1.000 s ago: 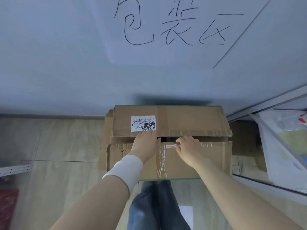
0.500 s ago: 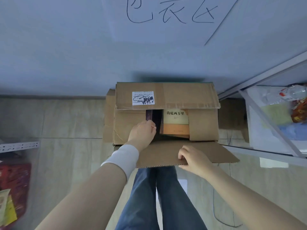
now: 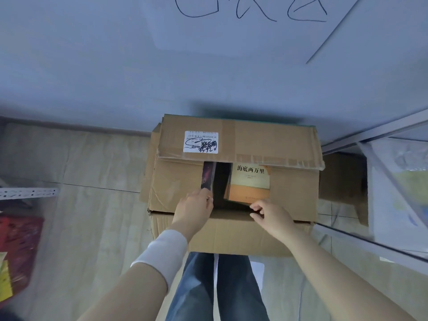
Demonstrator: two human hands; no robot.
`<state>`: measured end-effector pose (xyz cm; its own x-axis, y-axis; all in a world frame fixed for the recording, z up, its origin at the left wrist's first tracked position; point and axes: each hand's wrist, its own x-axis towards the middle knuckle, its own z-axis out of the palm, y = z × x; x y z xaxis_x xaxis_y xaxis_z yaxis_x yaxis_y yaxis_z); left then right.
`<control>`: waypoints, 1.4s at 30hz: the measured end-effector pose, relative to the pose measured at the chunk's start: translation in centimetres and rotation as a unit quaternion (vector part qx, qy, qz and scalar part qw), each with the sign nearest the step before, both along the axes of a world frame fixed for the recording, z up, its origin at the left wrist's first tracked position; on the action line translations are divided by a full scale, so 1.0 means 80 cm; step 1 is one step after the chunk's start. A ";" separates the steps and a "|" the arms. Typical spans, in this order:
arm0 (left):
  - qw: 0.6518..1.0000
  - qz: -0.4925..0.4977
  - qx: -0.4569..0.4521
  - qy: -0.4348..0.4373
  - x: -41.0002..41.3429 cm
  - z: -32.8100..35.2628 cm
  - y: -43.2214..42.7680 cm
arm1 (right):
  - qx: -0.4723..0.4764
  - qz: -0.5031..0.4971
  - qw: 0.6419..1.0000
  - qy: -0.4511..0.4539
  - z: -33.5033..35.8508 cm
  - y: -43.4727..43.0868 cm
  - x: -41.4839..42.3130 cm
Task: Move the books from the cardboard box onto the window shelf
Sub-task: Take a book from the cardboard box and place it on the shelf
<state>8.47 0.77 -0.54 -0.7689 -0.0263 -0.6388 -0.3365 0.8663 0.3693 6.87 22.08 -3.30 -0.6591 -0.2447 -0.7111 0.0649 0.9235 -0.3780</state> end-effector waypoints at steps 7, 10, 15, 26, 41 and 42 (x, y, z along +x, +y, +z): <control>0.999 0.028 -0.009 0.045 -0.028 -0.044 0.021 | 0.007 0.040 0.995 0.096 -0.053 -0.041 -0.093; 0.997 0.064 0.001 0.041 -0.030 -0.052 0.029 | 0.005 0.028 0.984 0.175 -0.037 -0.039 -0.100; 0.995 0.095 0.008 0.030 -0.030 -0.039 0.041 | -0.037 -0.008 0.970 0.240 0.020 -0.035 -0.149; 0.991 0.131 0.027 -0.002 -0.048 -0.066 0.039 | -0.032 -0.032 0.955 0.292 0.009 -0.045 -0.254; 0.963 0.257 0.023 0.078 -0.033 0.059 -0.071 | -0.003 -0.030 0.979 0.200 0.029 -0.044 -0.178; 0.964 0.254 0.001 0.082 -0.030 0.066 -0.085 | -0.004 -0.034 0.981 0.191 0.025 -0.048 -0.172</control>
<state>6.03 -6.02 4.78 -0.7478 -0.4249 -0.5101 -0.6538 0.6047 0.4548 -6.87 18.24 -1.28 -0.8922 -0.1955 -0.4071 -0.0214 0.9187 -0.3943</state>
